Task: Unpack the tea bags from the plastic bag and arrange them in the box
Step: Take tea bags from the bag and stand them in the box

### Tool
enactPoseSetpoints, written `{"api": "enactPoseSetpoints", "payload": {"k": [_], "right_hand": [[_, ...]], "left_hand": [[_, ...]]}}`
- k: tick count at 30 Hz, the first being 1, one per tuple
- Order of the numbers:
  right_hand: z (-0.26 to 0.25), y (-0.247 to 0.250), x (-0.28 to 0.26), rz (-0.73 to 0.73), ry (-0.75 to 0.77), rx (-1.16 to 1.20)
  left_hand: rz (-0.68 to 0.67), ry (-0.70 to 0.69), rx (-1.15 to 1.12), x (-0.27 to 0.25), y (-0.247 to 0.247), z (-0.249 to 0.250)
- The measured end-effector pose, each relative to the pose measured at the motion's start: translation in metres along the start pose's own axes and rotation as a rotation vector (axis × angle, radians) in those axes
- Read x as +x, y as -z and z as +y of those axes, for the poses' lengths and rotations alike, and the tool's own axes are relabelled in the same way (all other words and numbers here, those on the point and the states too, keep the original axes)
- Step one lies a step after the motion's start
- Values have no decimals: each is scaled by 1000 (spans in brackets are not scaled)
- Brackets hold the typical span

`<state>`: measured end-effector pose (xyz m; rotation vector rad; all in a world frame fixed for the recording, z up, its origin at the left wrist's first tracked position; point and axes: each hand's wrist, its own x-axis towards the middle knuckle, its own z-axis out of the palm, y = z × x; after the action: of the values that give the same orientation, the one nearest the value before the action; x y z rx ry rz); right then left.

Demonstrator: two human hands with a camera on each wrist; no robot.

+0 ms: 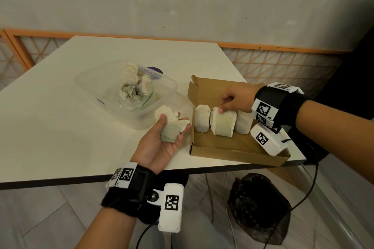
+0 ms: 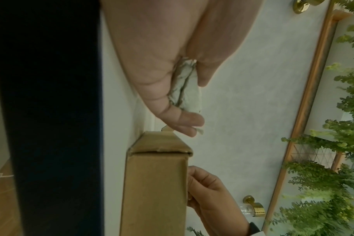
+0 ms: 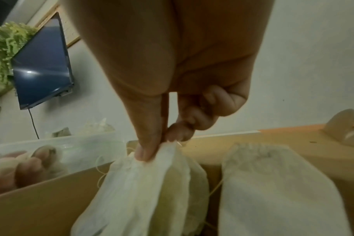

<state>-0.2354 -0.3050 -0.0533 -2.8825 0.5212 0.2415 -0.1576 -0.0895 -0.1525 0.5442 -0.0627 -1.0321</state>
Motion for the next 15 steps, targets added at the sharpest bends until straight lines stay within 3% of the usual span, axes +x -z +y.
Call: {"api": "enactPoseSetpoints", "payload": {"k": [5, 8, 11, 15], "right_hand": [[-12, 6, -4, 152, -19, -60], [-39, 0, -19, 254, 73, 97], [-71, -17, -30, 158, 146, 208], [-89, -38, -21, 72, 85, 156]], "left_hand": [[-17, 32, -24, -1, -1, 0], [-20, 54, -32, -1, -2, 0], [-23, 69, -20, -2, -2, 1], [-25, 48, -31, -4, -1, 1]]}}
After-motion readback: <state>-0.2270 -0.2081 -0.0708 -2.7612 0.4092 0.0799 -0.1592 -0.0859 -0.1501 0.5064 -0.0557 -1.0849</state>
